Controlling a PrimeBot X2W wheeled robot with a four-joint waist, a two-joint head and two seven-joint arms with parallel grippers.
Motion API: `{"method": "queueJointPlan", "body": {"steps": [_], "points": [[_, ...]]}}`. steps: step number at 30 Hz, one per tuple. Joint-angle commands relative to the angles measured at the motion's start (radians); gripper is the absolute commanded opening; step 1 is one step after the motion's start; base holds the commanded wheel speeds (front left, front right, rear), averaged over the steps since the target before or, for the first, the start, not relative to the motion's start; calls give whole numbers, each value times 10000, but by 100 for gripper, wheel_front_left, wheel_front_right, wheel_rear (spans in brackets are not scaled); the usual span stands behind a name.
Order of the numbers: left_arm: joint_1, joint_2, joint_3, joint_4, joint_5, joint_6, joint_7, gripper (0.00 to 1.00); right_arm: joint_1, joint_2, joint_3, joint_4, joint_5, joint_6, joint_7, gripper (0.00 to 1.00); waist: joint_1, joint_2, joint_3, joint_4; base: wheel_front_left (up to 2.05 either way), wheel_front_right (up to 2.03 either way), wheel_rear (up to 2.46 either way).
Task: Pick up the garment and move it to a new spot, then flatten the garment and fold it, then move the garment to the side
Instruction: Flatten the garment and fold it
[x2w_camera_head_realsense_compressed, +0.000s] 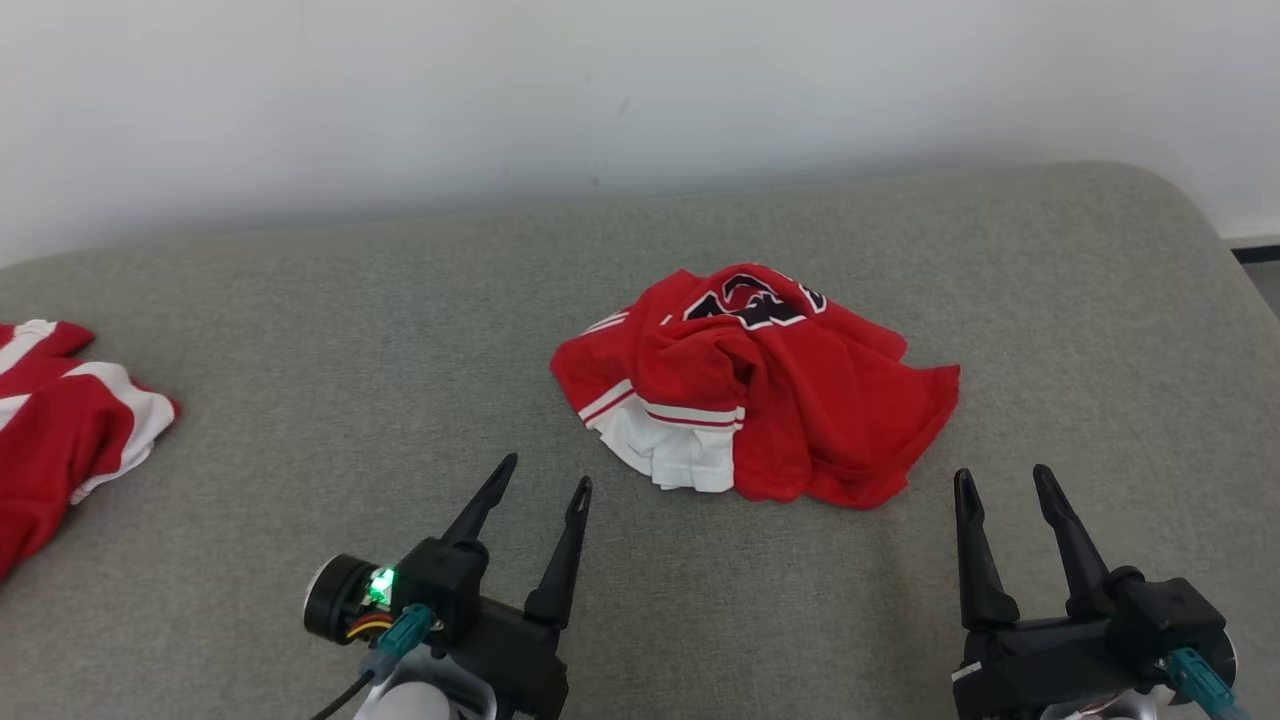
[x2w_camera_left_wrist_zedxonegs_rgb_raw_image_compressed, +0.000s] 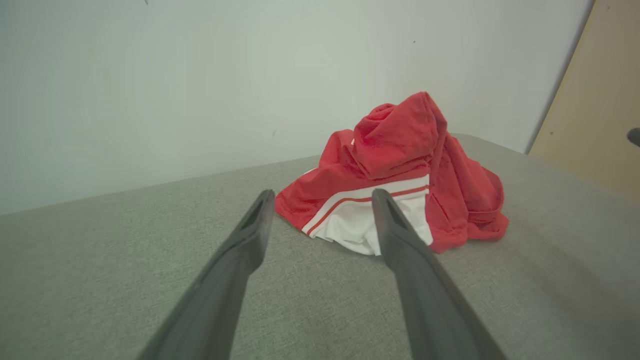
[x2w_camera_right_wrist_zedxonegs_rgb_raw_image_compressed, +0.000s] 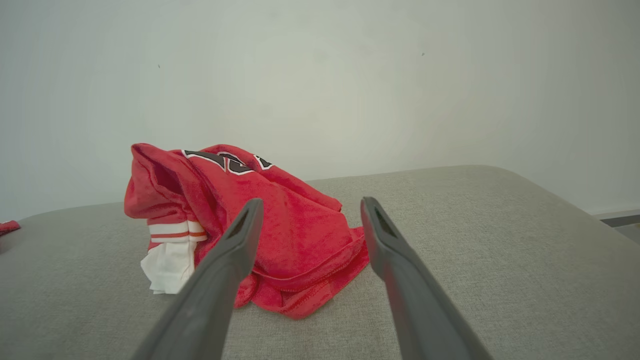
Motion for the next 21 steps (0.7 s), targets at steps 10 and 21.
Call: {"method": "queueJointPlan", "body": {"steps": [10, 21], "points": [[-1983, 229, -1719, 2184, -688, -1, 200, 100, -458, 3, 139, -2, 399, -25, -6, 100, -1, -1, 1213, -1709, 0, 0, 0], [-2999, 296, -2324, 3873, -1139, -2, 141, 100, -643, 3, 226, 17, 601, -25, -7, 100, -1, -1, 1513, -2294, 0, 0, 0]]}}
